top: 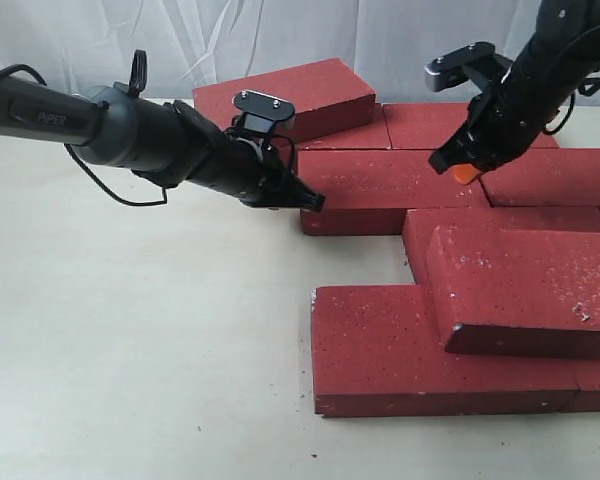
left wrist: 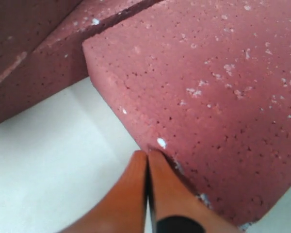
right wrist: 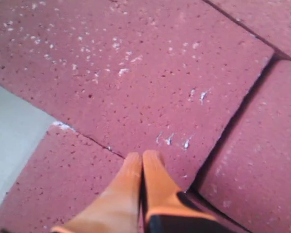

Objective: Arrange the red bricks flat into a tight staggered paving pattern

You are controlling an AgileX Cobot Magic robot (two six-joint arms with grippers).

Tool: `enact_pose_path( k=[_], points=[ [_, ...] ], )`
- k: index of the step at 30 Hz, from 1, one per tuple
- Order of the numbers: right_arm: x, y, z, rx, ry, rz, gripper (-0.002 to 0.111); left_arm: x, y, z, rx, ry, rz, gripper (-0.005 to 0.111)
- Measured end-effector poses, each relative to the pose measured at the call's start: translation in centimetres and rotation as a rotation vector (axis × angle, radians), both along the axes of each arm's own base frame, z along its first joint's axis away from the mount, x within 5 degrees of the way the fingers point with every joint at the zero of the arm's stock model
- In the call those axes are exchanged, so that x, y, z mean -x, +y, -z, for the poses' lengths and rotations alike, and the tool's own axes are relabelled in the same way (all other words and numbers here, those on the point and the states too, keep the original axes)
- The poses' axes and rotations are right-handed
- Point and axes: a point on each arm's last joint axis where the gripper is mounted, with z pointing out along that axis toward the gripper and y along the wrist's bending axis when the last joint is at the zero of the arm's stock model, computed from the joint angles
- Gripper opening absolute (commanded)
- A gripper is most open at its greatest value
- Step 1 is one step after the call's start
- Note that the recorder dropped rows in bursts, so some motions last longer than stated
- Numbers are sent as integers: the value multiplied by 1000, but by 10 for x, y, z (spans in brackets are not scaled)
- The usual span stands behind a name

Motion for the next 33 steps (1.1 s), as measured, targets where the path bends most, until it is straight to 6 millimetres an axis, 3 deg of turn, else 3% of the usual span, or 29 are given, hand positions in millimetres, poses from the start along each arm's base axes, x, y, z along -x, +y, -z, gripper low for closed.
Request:
enact_pose_path(
  k=[5, 33],
  points=[
    [0, -12, -9, -43, -55, 61, 0, -3, -5, 2, 15, 10, 14, 0],
    [-4, -12, -10, -56, -116, 78, 0, -2, -1, 0, -18, 26, 89, 0]
  ],
)
